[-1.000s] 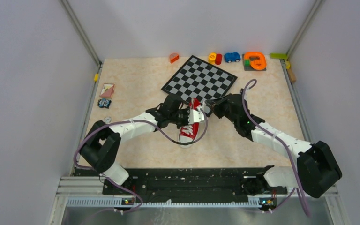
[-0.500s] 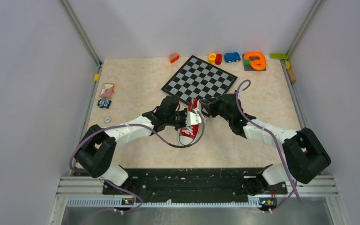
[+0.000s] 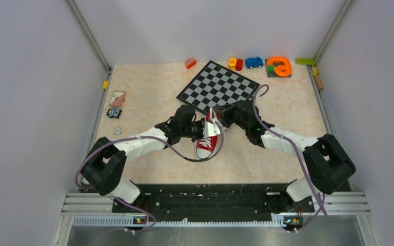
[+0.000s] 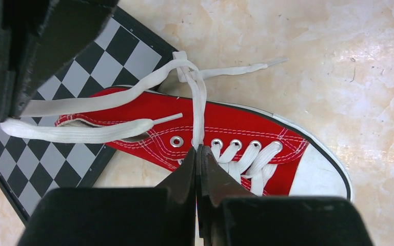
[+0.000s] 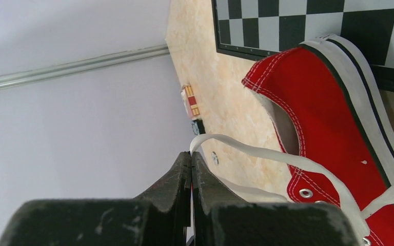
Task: Tie the shoes
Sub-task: Cross the shoelace with the shoelace.
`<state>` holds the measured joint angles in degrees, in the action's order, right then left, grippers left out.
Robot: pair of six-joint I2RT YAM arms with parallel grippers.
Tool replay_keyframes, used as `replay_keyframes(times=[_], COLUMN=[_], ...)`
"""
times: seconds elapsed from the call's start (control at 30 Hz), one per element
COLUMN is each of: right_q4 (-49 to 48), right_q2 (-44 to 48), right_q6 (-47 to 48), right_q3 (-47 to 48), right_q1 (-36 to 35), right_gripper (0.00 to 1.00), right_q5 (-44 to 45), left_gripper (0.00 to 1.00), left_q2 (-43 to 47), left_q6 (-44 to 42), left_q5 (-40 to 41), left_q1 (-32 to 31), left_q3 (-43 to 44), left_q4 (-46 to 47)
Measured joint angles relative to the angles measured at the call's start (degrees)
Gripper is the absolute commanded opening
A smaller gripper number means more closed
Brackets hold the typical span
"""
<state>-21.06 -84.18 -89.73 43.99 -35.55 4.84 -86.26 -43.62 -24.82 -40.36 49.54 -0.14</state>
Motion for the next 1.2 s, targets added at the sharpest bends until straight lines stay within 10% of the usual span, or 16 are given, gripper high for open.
replay_keyframes(times=[1.2], right_q4=[13.42], right_q2=[1.20], right_q6=[2.67], right_q3=[-2.97], right_q1=[-3.34], right_gripper=[0.00], right_q5=[5.70], left_gripper=[0.00], left_q2=[1.79], left_q6=[0.44], left_q5=[1.68], left_q1=[0.02], left_q3=[-1.99], left_q4=[2.60])
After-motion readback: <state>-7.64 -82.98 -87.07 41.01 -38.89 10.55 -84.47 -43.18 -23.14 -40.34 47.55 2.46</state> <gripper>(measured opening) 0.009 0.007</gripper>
